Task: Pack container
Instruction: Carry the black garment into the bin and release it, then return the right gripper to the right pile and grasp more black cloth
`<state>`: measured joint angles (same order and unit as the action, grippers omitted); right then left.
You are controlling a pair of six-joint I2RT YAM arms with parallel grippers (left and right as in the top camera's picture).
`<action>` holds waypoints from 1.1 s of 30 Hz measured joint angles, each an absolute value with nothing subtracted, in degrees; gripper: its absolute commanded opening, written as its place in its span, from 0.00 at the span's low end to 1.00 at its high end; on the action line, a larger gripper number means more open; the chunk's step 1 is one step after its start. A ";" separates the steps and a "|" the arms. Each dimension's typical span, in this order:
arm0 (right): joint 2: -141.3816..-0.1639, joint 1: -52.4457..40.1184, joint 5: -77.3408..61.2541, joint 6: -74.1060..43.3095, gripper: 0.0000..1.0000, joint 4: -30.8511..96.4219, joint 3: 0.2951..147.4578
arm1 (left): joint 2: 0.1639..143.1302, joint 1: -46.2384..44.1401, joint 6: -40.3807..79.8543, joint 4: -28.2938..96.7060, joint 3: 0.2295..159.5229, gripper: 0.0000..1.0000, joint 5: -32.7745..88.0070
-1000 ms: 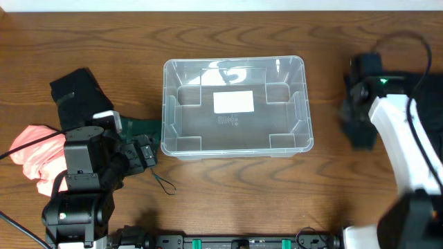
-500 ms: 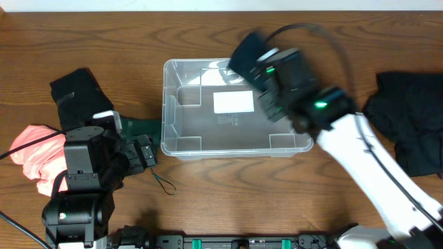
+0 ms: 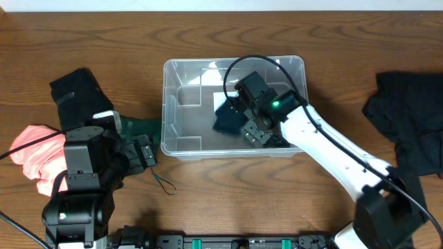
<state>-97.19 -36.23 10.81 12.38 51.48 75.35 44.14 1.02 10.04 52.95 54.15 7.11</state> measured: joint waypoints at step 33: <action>-106.37 18.76 30.76 -4.95 0.99 38.52 66.26 | 44.14 1.02 10.04 52.95 54.15 0.98 7.11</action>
